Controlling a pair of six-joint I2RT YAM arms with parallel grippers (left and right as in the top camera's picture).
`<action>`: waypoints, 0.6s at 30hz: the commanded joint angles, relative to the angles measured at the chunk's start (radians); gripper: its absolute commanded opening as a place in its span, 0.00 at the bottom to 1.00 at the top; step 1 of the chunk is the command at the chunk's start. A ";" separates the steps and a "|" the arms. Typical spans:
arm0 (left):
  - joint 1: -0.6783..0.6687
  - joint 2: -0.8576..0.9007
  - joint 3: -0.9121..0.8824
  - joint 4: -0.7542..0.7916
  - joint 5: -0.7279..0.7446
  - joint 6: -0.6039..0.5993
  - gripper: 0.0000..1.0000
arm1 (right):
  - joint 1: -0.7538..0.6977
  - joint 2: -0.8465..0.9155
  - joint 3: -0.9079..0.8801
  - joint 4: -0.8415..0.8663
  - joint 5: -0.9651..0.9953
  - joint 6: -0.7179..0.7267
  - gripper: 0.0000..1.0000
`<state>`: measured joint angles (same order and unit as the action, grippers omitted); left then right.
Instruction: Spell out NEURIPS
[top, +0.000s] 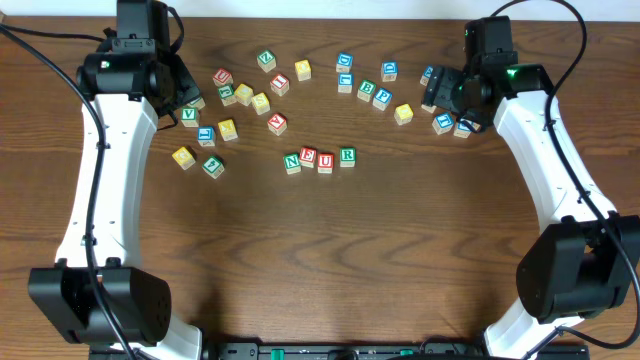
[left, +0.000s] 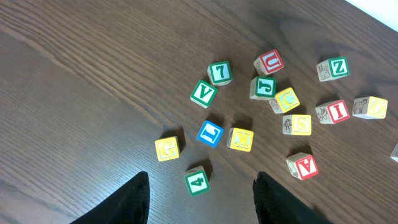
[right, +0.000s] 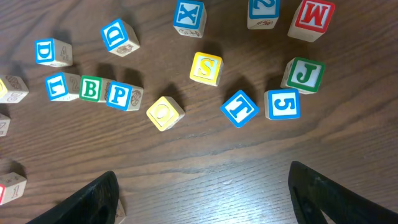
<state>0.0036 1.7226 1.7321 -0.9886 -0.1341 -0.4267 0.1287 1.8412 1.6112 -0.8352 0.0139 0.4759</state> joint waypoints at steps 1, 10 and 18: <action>0.002 0.011 -0.012 -0.006 -0.005 -0.024 0.53 | 0.017 -0.010 0.018 0.002 -0.006 0.018 0.83; 0.001 0.011 -0.014 -0.005 -0.005 -0.024 0.53 | 0.019 -0.010 0.018 0.003 -0.010 0.018 0.83; 0.001 0.011 -0.014 -0.005 -0.005 -0.024 0.53 | 0.030 -0.010 0.018 0.010 -0.008 0.017 0.84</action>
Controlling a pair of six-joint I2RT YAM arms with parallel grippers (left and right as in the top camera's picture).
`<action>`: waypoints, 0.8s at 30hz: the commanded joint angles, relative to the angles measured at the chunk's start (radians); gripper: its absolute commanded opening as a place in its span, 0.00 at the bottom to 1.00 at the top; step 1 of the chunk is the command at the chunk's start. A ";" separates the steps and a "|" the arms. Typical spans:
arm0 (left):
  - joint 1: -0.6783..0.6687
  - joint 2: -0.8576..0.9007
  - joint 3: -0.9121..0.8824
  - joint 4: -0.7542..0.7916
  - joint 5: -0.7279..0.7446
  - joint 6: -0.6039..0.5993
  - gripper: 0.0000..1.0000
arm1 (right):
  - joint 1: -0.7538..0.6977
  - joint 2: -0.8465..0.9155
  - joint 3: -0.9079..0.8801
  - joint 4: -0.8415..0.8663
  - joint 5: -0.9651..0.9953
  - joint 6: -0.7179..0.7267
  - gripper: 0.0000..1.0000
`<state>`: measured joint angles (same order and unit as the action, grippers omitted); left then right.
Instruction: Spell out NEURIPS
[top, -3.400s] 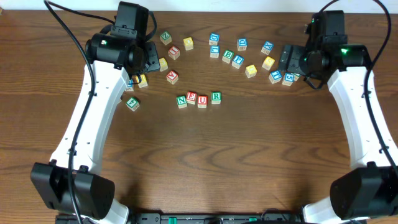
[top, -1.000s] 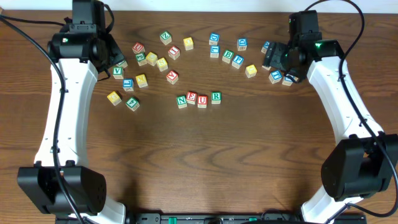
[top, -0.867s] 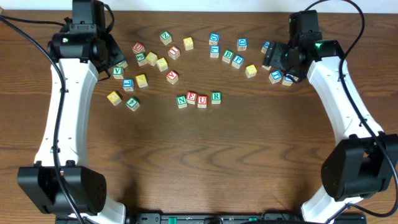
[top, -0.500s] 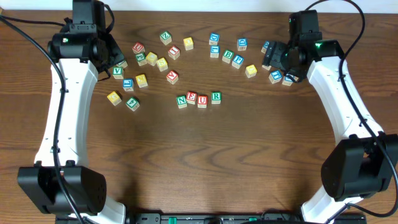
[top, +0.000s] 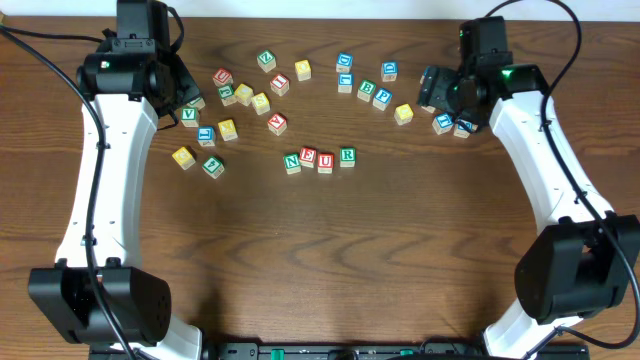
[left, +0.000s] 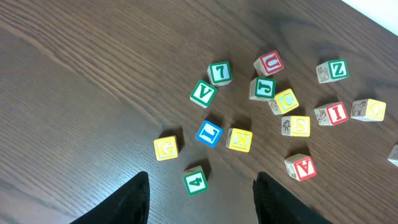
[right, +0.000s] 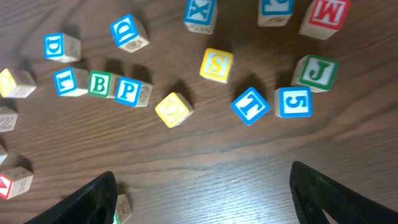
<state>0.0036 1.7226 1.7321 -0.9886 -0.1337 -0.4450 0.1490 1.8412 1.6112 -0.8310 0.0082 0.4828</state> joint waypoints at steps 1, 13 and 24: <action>0.001 0.011 -0.014 -0.005 -0.006 -0.006 0.53 | 0.010 -0.010 0.018 0.006 -0.003 0.010 0.84; -0.003 0.011 -0.014 0.063 0.133 -0.035 0.53 | 0.013 -0.006 0.018 0.017 -0.004 0.010 0.84; -0.130 0.086 -0.014 0.262 0.173 -0.064 0.52 | 0.029 -0.006 0.018 0.018 -0.004 0.002 0.86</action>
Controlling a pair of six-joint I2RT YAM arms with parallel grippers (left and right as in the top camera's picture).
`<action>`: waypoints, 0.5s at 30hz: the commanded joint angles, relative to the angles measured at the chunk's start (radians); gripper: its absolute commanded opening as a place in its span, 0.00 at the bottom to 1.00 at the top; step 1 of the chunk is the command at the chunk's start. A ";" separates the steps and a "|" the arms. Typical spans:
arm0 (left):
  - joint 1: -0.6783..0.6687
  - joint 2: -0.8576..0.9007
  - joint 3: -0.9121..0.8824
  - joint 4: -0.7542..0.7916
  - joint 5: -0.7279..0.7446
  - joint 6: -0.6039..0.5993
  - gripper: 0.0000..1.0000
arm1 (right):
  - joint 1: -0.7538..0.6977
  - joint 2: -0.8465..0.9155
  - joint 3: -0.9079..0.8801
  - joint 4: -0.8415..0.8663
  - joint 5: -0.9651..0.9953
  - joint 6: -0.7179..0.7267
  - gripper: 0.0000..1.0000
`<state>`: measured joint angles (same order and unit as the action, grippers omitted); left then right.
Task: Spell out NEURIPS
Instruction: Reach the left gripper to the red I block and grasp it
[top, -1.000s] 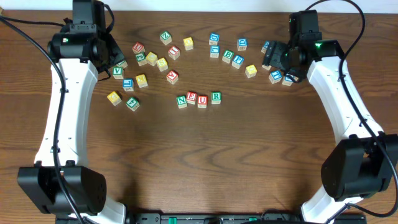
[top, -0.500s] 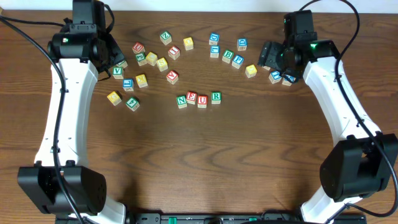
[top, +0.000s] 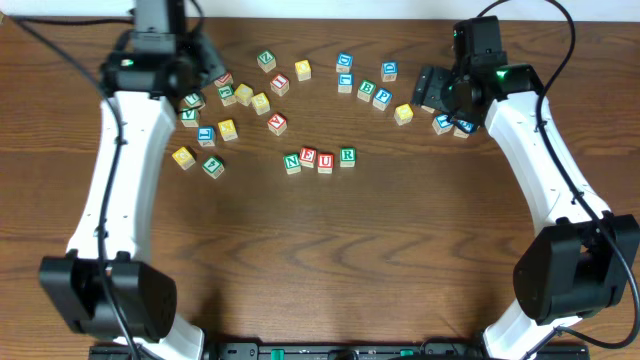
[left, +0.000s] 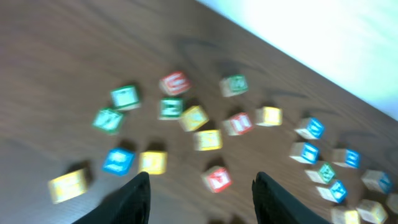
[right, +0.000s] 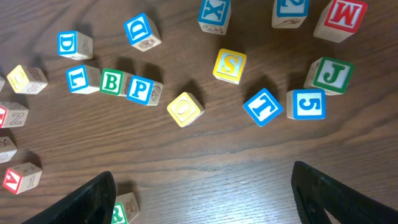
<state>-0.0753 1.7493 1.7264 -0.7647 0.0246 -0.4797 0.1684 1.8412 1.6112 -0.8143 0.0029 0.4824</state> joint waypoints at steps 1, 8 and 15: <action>-0.066 0.079 -0.009 0.061 0.009 -0.045 0.52 | 0.010 -0.006 0.018 0.001 0.001 0.003 0.86; -0.128 0.248 -0.009 0.257 -0.036 -0.177 0.52 | 0.010 -0.006 0.018 -0.036 -0.006 -0.009 0.87; -0.161 0.379 -0.008 0.414 -0.036 -0.190 0.60 | 0.010 -0.006 0.018 -0.047 -0.010 -0.013 0.88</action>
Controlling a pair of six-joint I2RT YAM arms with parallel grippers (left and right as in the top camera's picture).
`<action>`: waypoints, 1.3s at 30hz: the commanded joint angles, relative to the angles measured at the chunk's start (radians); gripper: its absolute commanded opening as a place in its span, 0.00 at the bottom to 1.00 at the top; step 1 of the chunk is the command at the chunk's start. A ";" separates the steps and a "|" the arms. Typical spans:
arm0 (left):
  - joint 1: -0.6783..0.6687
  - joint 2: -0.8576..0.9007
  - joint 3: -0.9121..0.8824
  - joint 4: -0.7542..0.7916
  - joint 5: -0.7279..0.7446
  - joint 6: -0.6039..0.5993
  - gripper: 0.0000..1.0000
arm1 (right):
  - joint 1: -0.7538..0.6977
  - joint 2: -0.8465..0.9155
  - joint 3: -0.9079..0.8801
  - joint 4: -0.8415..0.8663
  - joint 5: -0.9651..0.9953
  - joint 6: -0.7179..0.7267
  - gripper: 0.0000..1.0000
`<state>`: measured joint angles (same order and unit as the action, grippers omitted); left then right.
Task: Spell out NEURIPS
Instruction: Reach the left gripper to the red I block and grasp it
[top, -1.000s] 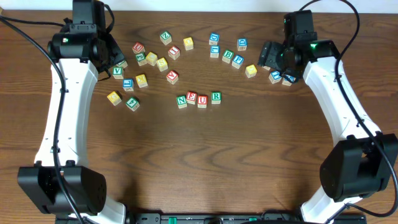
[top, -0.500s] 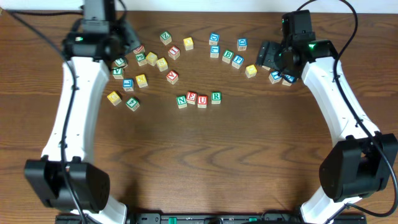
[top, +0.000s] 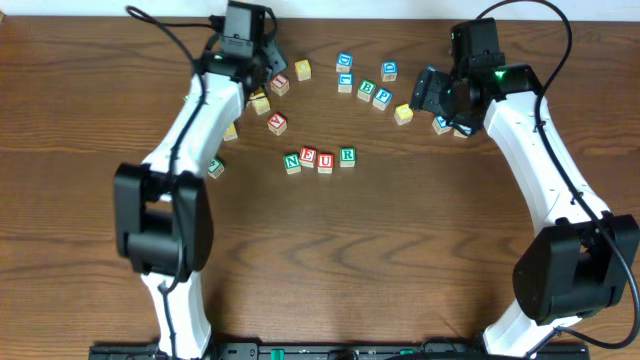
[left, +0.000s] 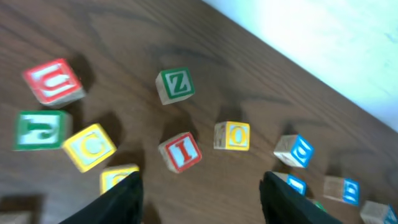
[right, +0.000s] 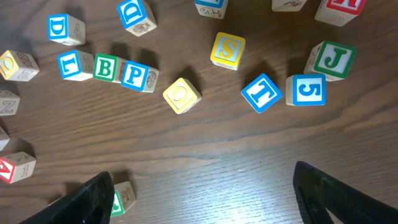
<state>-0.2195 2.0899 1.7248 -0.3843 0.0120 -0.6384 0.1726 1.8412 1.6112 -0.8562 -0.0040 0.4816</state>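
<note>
Blocks N, E, U, R stand in a row (top: 320, 158) mid-table. My left gripper (left: 200, 186) is open and low over the back blocks, and the red I block (left: 180, 151) lies just ahead of the gap between its fingers. My right gripper (right: 200, 180) is open and hangs above the right cluster. The blue P block (right: 138, 75) there touches a green B (right: 106, 68), and a yellow S block (right: 227, 50) lies farther right. Neither gripper holds anything.
Around the I lie a green Z (left: 175, 84), a yellow O (left: 232, 135), a yellow C (left: 92, 146) and a red U (left: 53, 81). Near the P lie a blue L (right: 73, 65), a yellow O (right: 181, 95), a blue T (right: 261, 92) and a blue 5 (right: 306, 90).
My left arm has swung right along the back of the table and come lower, so the I, Z and O blocks now fill its view. The right gripper has barely shifted.
At first my left gripper hung open over the far-left cluster with V, 7, L and K, and stayed there. Then it was moving right, its view blurred, and now it is at the I block. The right gripper stayed open over the P and S blocks. The NEUR row is unchanged.
</note>
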 joint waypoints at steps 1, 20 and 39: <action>-0.020 0.050 -0.007 0.045 -0.024 -0.038 0.61 | 0.006 -0.006 0.018 -0.006 -0.002 -0.012 0.88; -0.044 0.193 -0.007 0.145 -0.114 -0.109 0.58 | 0.006 -0.006 0.018 -0.057 -0.002 -0.034 0.88; -0.063 0.243 -0.007 0.159 -0.114 -0.108 0.48 | 0.006 -0.006 0.018 -0.065 -0.002 -0.035 0.89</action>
<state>-0.2691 2.3184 1.7245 -0.2268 -0.0837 -0.7406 0.1726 1.8412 1.6112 -0.9192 -0.0051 0.4622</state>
